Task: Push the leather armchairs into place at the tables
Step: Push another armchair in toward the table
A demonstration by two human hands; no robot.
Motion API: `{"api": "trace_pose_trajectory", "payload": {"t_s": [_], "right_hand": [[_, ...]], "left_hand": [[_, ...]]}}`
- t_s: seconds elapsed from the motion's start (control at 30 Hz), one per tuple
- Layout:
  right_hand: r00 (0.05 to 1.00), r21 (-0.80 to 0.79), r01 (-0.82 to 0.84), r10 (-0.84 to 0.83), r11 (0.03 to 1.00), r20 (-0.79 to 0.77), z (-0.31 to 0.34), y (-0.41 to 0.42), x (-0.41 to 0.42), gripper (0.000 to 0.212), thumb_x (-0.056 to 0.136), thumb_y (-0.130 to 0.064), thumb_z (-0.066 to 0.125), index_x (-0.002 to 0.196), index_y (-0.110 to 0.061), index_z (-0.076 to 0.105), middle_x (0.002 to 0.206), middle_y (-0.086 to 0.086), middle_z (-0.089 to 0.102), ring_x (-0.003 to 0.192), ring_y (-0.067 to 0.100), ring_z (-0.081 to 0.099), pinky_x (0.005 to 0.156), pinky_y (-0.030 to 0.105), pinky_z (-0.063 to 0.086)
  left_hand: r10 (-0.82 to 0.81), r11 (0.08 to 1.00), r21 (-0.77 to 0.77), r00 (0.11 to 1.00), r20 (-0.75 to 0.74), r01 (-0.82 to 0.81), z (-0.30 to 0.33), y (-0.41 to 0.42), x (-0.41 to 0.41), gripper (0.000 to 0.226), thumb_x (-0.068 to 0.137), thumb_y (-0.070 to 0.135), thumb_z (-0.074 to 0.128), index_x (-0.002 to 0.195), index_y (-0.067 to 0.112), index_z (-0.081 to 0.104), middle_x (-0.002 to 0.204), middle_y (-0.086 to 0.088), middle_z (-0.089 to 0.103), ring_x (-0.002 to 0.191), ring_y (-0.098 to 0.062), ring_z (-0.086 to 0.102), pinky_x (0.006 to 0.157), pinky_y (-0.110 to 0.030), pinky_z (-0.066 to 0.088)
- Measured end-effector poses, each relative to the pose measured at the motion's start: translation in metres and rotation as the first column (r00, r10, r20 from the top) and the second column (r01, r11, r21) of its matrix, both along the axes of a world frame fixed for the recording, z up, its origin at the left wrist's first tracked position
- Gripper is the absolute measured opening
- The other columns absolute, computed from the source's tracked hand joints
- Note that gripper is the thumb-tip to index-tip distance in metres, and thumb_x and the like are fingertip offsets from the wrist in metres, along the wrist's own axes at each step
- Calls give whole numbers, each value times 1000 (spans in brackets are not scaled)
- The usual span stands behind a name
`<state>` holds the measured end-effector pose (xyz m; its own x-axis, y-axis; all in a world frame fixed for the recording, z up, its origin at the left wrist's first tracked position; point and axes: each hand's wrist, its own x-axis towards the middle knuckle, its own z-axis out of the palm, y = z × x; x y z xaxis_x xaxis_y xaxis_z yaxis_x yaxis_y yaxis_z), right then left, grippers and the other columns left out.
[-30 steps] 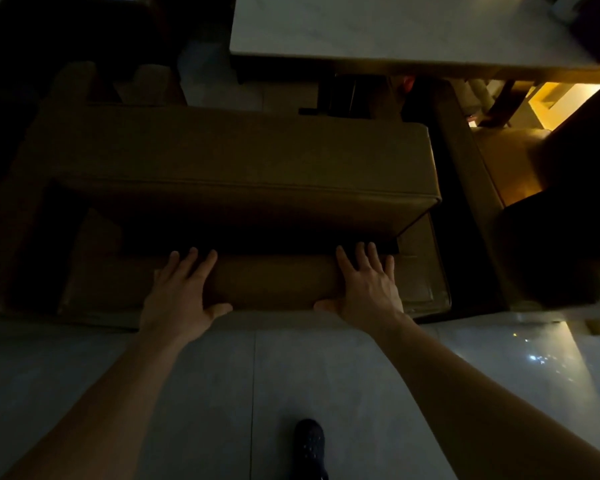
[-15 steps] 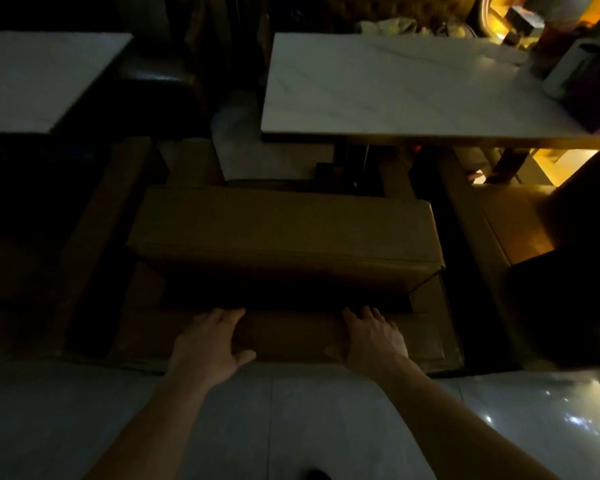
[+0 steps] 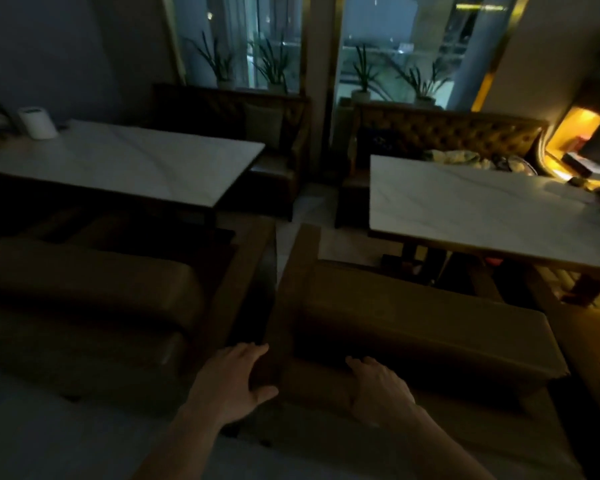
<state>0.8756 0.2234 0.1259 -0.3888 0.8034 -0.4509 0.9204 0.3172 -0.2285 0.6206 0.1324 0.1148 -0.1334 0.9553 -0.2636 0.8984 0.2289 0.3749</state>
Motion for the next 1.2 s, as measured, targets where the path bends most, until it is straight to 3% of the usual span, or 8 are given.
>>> {"api": "trace_pose_trajectory", "payload": {"t_s": [0.1,0.23,0.5,0.67,0.73,0.87,1.0,1.2], "right_hand": [[998,19,-59,60,998,-13,19,-31,-80,75,90,-50,58,154,-29,26,150,5,40,132,28,46,105,40,43],[990,6,-138,138,990,-41,35,-69,-183,78,89,-65,55,153,-30,27,149,5,41,131,26,46,106,41,42],[954,24,-289,290,957,-76,20,-114,-366,69,87,-65,57,145,-35,37,148,3,44,130,26,48,108,43,42],[941,-3,-336,336,942,-42,-25,-115,-477,82,90,-68,50,156,-33,17,164,6,18,147,30,25,117,49,28],[945,-5,-324,323,946,-47,-49,-112,-520,83,90,-67,48,157,-32,14,166,7,13,151,31,16,120,49,22],[973,45,-229,229,972,0,-104,-99,-595,85,92,-62,48,158,-30,5,167,12,3,153,34,0,123,50,11],[983,45,-161,156,986,99,-148,-86,-640,96,91,-68,46,157,-28,-11,165,20,-12,150,41,-15,122,56,1],[986,124,-66,46,990,161,-187,-89,-664,99,90,-76,34,154,-25,-21,161,31,-14,146,54,-14,118,67,0]], "left_hand": [[28,999,34,1000,7,-29,16,-39,-71,82,82,72,54,150,42,21,158,13,24,142,-15,25,112,-39,30],[116,992,58,993,13,-116,33,-96,-161,81,81,73,54,149,44,22,156,12,28,138,-15,32,109,-36,34],[364,925,98,930,49,-367,22,-180,-323,83,81,71,57,150,41,22,156,7,29,141,-17,30,112,-42,35],[419,901,104,907,39,-420,-20,-201,-418,90,73,79,53,148,36,31,147,8,41,133,-14,41,108,-33,36],[424,900,117,906,0,-421,-36,-199,-459,97,65,85,40,148,35,32,145,8,44,132,-15,42,107,-32,36],[423,901,119,906,-31,-416,-74,-176,-546,85,78,67,60,149,30,34,148,0,43,134,-22,42,108,-34,34],[349,937,58,929,-122,-344,-112,-139,-625,84,80,67,59,150,32,31,151,-3,40,139,-26,34,111,-40,31],[153,987,79,969,-192,-140,-163,-84,-696,93,69,74,45,151,32,33,156,-8,34,144,-33,27,114,-53,22]]}}
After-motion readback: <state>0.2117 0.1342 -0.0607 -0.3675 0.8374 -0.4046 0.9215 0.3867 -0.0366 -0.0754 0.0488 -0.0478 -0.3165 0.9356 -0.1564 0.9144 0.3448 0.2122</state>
